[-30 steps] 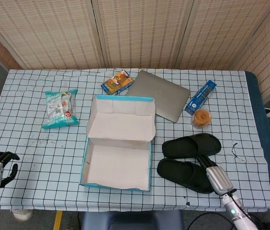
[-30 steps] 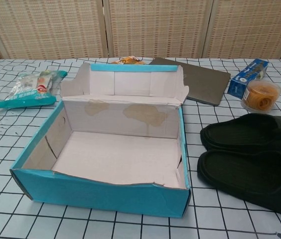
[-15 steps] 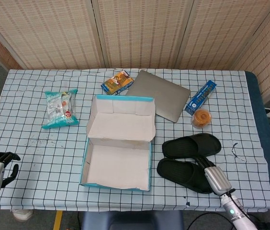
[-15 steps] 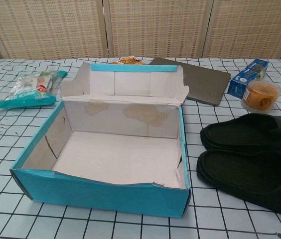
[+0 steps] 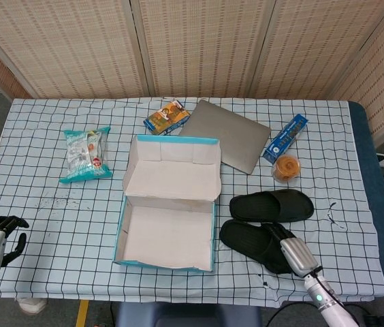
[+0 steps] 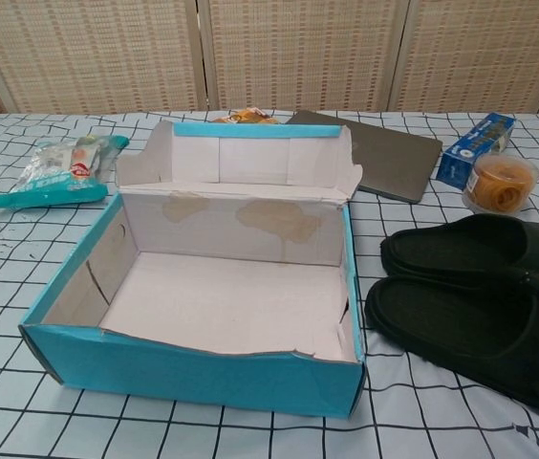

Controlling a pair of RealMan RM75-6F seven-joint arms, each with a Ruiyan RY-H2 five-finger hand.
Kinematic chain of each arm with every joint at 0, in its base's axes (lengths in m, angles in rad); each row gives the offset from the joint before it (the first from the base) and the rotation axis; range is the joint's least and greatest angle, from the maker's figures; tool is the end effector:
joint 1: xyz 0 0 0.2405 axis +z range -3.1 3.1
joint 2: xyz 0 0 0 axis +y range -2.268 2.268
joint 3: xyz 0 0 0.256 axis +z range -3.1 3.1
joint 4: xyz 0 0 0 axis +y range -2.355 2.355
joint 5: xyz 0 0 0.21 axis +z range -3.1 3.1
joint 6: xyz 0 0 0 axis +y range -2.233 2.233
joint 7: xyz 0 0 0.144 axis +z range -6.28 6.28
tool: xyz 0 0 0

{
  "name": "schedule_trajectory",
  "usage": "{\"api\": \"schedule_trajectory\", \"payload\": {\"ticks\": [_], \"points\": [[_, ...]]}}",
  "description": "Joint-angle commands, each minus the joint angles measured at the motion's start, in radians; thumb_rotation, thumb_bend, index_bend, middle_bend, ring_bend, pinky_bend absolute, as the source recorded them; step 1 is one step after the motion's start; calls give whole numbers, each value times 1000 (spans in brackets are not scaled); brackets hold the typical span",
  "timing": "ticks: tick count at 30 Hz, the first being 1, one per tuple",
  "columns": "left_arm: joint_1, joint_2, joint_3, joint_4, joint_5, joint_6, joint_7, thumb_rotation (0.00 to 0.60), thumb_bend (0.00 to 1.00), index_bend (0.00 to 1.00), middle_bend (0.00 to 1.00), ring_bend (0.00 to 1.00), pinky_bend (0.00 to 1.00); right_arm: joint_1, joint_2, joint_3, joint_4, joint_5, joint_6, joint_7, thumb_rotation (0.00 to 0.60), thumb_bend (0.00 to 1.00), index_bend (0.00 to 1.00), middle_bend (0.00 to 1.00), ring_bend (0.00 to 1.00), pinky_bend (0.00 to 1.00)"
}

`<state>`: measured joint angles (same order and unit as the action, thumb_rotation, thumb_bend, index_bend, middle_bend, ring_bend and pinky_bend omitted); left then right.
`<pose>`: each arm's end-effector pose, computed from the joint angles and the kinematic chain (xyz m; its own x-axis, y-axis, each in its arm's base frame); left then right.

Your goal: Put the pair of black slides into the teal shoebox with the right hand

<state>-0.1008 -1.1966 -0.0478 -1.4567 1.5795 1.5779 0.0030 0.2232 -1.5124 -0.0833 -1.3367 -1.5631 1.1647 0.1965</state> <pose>-0.3155 0.1864 0.1556 0.4633 -0.1017 0.8804 0.8768 -0.0918 -0.4720 -0.3014 -0.1815 -0.0099 0.1684 -0.4348 0.8846 -0.9830 -0.1411 0.1177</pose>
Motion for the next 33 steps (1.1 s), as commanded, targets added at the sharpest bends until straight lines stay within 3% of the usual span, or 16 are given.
{"api": "schedule_trajectory", "payload": {"ticks": [1,6,9,13,17,24,33], "points": [[0,0,1,0,4,2,1,600,493,461,441,387,523,-2,-9,3,9,9,1,-11,600,0,0,83,22,175],[0,-1,3,0,6,0,3,600,492,462,441,387,523,-4,-9,4,9,7,10,-8,600,0,38,130,52,175],[-2,-1,3,2,-1,-8,3,600,492,461,441,387,523,-21,-29,20,32,3,67,-18,600,0,256,326,237,238],[-2,-1,3,1,1,-6,3,600,491,461,441,387,523,-37,-55,33,72,-2,118,-34,600,0,571,551,503,461],[-3,-2,3,3,1,-8,4,600,493,462,441,387,523,-49,-73,45,99,-5,159,-44,600,0,735,678,642,593],[-4,-3,4,4,-2,-13,8,600,491,461,441,386,523,-67,-56,44,86,-39,234,-27,600,0,768,709,671,629],[-1,-2,2,1,-4,-6,5,600,491,461,440,387,523,-103,101,35,-104,-96,348,-145,600,0,768,709,672,629]]}}
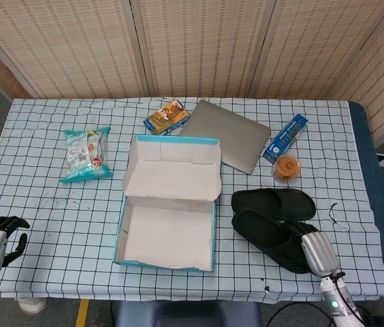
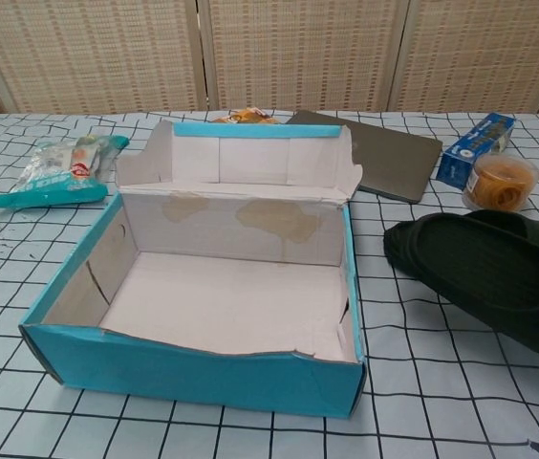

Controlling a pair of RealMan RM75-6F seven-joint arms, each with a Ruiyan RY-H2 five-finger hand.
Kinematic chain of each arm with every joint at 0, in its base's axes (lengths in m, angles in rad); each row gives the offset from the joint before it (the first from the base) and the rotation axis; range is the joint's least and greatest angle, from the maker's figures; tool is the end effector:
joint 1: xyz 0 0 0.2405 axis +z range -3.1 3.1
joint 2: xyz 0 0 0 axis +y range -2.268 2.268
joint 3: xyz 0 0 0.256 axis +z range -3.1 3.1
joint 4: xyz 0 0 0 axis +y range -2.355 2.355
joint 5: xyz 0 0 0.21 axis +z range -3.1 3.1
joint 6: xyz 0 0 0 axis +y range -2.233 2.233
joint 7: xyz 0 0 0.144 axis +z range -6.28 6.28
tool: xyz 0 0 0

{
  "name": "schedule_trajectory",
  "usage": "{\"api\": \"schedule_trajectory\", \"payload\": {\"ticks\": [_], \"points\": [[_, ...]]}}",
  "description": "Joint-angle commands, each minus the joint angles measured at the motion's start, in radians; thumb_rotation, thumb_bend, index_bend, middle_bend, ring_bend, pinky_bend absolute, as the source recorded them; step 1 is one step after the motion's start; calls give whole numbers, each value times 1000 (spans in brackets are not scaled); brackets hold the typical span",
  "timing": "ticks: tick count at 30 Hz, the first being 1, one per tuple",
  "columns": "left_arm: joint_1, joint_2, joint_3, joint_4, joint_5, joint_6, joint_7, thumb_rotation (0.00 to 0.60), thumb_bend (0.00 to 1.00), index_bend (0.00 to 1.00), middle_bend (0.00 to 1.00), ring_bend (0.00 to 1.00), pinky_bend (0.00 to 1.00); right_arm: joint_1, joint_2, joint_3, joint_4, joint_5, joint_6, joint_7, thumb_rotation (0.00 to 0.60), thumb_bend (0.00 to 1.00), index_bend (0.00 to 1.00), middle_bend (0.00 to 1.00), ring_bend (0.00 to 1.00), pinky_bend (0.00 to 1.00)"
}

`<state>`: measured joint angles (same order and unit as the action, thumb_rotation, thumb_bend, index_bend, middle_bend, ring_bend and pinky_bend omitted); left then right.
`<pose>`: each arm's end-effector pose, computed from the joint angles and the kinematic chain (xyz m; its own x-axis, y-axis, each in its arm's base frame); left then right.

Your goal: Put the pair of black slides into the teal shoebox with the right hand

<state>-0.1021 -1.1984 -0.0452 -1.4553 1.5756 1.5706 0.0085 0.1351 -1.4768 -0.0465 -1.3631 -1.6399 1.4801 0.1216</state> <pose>-0.3165 0.1865 0.1541 0.4689 -0.0930 0.8784 0.8748 -0.0888 -0.4763 -0.2916 -0.1735 0.0422 0.2013 -0.1180 0.9724 -0.9652 -0.1933 0.1764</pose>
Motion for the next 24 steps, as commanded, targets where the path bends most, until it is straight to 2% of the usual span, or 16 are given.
{"api": "schedule_trajectory", "payload": {"ticks": [1,5,9,15,19,24], "points": [[0,0,-1,-1,-1,2,-1,600,492,461,440,387,523,-18,91,3,-114,-26,47,-109,600,0,768,709,672,629],[1,1,-3,-4,-2,5,2,600,492,461,441,387,523,-19,151,23,-229,-71,98,-215,600,0,768,709,672,629],[1,0,0,-5,0,2,9,600,493,461,441,387,523,13,204,32,-356,-105,62,-275,600,0,768,709,672,629],[-1,-2,0,-2,-5,-7,14,600,493,461,441,387,523,131,220,69,-491,-122,-112,-335,600,0,768,714,675,629],[-1,-3,0,-1,-5,-7,15,600,493,461,440,387,522,230,171,127,-537,-99,-235,-375,600,0,769,721,679,630],[-1,-3,0,-1,-4,-6,13,600,492,461,440,387,523,334,87,197,-567,6,-375,-434,600,0,773,723,682,631]]}}
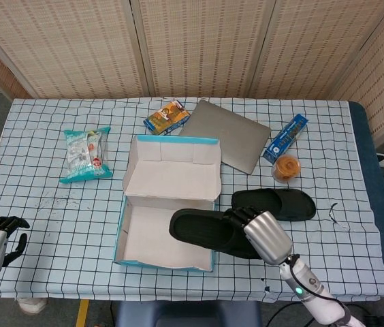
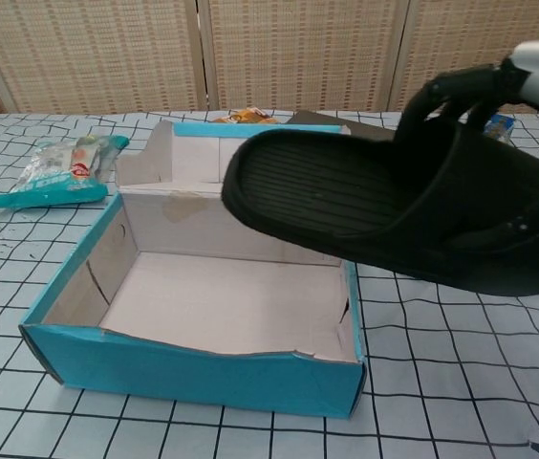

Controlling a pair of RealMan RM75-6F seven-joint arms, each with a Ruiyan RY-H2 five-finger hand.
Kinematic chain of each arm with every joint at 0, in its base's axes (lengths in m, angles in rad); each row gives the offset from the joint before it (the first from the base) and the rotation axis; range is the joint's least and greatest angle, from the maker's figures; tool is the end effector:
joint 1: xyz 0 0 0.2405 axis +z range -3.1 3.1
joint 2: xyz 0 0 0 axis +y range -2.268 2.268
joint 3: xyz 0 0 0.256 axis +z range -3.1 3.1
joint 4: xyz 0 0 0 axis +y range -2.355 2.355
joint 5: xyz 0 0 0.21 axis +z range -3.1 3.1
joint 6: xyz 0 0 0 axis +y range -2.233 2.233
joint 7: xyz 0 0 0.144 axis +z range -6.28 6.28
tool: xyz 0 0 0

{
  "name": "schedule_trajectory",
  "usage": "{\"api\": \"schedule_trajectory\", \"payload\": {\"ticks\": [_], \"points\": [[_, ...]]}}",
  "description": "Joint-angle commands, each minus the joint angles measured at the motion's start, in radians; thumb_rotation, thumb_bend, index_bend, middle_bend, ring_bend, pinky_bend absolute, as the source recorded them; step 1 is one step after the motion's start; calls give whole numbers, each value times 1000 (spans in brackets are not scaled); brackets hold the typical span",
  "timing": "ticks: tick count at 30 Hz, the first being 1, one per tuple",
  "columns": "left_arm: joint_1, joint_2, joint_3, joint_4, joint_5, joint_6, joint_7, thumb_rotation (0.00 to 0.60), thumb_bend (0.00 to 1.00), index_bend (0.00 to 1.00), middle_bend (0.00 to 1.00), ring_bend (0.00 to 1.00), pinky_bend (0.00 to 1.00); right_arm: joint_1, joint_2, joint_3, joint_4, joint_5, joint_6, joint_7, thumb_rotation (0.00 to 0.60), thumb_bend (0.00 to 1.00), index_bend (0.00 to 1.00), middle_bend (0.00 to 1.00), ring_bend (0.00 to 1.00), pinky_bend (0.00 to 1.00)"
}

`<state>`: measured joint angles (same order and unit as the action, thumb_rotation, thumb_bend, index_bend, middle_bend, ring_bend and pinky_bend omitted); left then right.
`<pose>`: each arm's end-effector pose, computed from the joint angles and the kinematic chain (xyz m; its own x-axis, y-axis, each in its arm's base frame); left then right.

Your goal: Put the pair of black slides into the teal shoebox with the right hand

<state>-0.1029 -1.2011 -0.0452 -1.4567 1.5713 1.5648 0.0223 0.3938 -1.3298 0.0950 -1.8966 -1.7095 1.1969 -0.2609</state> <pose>-0.3168 0.1868 0.1526 0.4779 -0.0883 0.8739 0.8706 -0.0844 -0.4847 -0.1294 -0.2218 0.0548 0.3005 -0.1159 0.9467 -0.7931 -0.5818 0.1805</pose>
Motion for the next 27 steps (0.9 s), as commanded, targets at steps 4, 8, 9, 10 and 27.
{"api": "schedule_trajectory", "payload": {"ticks": [4,8,9,10,27], "points": [[0,1,1,0,3,1,-1,600,493,461,441,387,523,158,-131,102,-31,200,-203,-108,600,0,775,724,683,631],[0,1,2,0,4,2,-3,600,493,461,441,386,523,223,-210,129,12,287,-265,-121,600,0,775,724,683,631],[0,1,2,-1,5,2,-3,600,493,461,441,386,523,238,-228,134,27,303,-276,-124,600,0,775,724,683,631],[0,1,2,-1,5,2,-3,600,493,461,441,386,523,257,-255,140,51,317,-286,-129,600,0,775,724,683,631],[1,8,-3,3,2,8,-32,600,493,461,441,387,523,348,-435,99,320,392,-310,-74,600,0,777,725,684,631]]}}
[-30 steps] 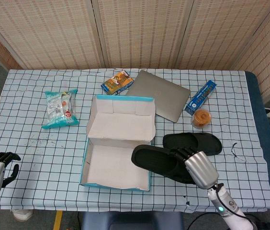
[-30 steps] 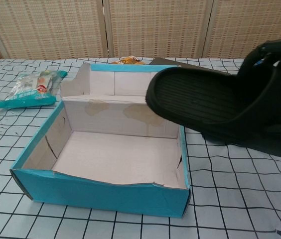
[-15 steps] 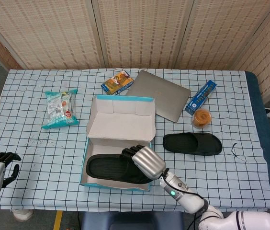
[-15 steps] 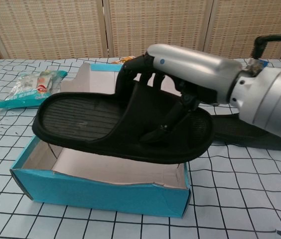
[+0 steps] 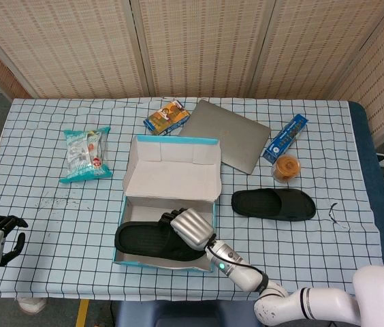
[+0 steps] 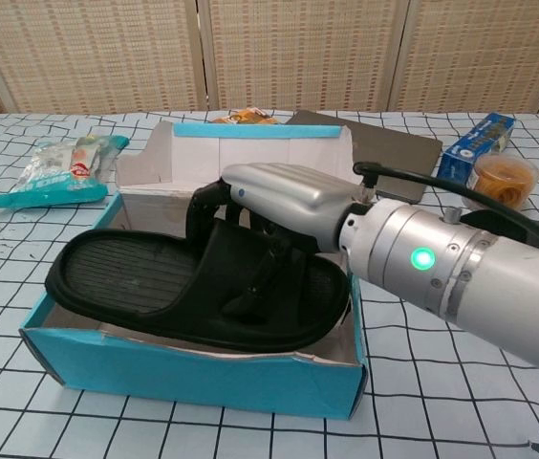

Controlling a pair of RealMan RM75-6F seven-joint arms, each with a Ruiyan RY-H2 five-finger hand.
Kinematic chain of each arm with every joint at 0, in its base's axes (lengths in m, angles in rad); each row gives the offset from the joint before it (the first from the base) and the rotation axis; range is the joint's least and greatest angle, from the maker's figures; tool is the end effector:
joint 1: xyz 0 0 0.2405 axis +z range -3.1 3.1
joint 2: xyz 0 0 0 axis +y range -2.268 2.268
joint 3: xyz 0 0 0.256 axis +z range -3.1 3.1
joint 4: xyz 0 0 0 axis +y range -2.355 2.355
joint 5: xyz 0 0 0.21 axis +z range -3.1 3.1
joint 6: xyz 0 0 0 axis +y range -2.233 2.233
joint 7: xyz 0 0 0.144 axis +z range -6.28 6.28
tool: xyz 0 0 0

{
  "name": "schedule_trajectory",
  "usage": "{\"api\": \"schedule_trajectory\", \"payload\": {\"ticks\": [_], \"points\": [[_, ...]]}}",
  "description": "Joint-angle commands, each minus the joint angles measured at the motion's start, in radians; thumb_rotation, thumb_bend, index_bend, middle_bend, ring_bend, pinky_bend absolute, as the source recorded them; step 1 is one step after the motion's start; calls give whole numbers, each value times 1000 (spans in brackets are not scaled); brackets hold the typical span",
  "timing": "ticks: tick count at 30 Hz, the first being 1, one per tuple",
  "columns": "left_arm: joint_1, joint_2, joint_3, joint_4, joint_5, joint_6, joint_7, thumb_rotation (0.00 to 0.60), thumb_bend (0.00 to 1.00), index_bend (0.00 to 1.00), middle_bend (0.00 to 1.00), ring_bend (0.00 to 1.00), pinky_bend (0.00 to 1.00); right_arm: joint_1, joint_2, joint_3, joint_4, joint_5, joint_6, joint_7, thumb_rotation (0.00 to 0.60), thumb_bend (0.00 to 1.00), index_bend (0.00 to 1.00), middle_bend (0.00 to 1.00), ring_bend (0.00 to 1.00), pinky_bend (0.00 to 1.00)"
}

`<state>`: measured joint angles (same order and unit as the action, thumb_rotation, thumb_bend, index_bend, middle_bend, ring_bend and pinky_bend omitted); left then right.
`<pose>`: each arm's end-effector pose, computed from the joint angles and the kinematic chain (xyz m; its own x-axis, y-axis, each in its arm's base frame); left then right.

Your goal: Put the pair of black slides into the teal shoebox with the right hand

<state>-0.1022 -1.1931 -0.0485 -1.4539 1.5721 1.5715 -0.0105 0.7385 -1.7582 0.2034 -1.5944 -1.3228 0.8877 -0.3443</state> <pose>-0.3173 0.1873 0.1568 0.4575 -0.0961 0.8840 0.8809 -0.0865 -0.4653 -0.0507 -0.2719 -0.0796 0.3363 -0.3658 0.8678 -0.7855 -0.6173 0.0442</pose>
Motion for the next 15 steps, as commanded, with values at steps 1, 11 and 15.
{"api": "schedule_trajectory", "payload": {"ticks": [1,11,15], "points": [[0,-1,1,0,2,2,3,600,494,461,440,387,523,6,-10,-14,31,8,-4,13,600,0,777,725,684,631],[0,1,0,-1,1,1,0,600,493,461,441,387,523,7,-24,-40,112,44,-13,48,600,0,758,725,666,626],[-1,0,1,0,5,1,3,600,493,461,441,387,523,15,-3,-46,109,47,-40,88,600,0,506,524,381,412]]}}
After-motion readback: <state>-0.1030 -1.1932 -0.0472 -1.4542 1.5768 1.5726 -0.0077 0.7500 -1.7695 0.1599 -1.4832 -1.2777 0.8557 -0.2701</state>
